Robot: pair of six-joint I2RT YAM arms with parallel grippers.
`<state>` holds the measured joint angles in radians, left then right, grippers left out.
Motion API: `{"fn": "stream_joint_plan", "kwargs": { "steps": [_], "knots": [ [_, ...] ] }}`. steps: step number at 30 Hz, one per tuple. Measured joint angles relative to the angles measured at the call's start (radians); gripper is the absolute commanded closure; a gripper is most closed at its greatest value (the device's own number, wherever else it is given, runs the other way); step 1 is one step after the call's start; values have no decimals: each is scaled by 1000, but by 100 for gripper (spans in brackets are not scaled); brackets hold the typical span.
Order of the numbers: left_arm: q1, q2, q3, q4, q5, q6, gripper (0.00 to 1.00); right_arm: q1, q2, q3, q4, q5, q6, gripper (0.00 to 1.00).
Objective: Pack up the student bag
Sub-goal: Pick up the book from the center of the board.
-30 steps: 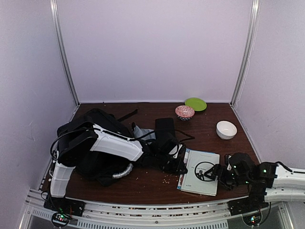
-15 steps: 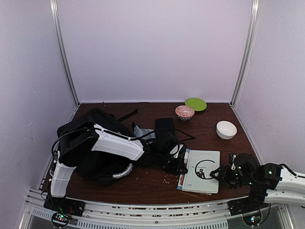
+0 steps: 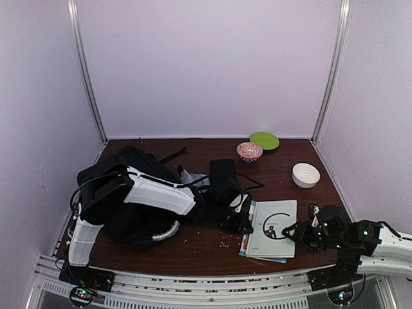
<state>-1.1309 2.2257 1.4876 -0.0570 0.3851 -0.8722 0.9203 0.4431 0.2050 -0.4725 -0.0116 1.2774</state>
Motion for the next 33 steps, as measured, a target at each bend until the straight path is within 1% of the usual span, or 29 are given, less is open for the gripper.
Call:
{"fn": "stream_joint_plan", "kwargs": {
  "steps": [3, 8, 13, 15, 17, 19, 21, 22, 26, 28, 31, 33],
  "knots": [
    [0, 4, 7, 3, 2, 2, 93, 0, -2, 7, 55, -18, -6, 70],
    [-8, 16, 13, 22, 23, 4, 94, 0, -17, 20, 130, -40, -12, 79],
    [-8, 16, 13, 22, 24, 6, 94, -2, -20, 20, 87, -23, -16, 100],
    [-8, 16, 13, 22, 24, 6, 94, -2, -21, 21, 83, -22, -18, 100],
    [-8, 14, 13, 22, 24, 6, 91, -2, -21, 25, 75, -21, -21, 100],
    [-10, 5, 8, 23, 23, 10, 84, -2, -20, 42, 53, -22, -33, 100],
    [-15, -25, -5, 18, 16, 18, 71, -2, -13, 76, 20, -23, -60, 100],
    [-16, -47, -11, 7, 11, 29, 60, 0, -8, 97, 5, -23, -72, 100],
    [-21, -193, -25, -43, -43, 72, 37, 3, 37, 212, -42, -21, -145, 100],
    [-21, -291, -25, -64, -80, 96, 26, 3, 61, 264, -48, -21, -180, 100],
    [-21, -410, -25, -95, -141, 124, 20, 3, 80, 310, -48, -21, -225, 100],
    [-21, -494, -43, -120, -216, 143, 12, 3, 92, 330, -47, -29, -260, 100]
  ]
}}
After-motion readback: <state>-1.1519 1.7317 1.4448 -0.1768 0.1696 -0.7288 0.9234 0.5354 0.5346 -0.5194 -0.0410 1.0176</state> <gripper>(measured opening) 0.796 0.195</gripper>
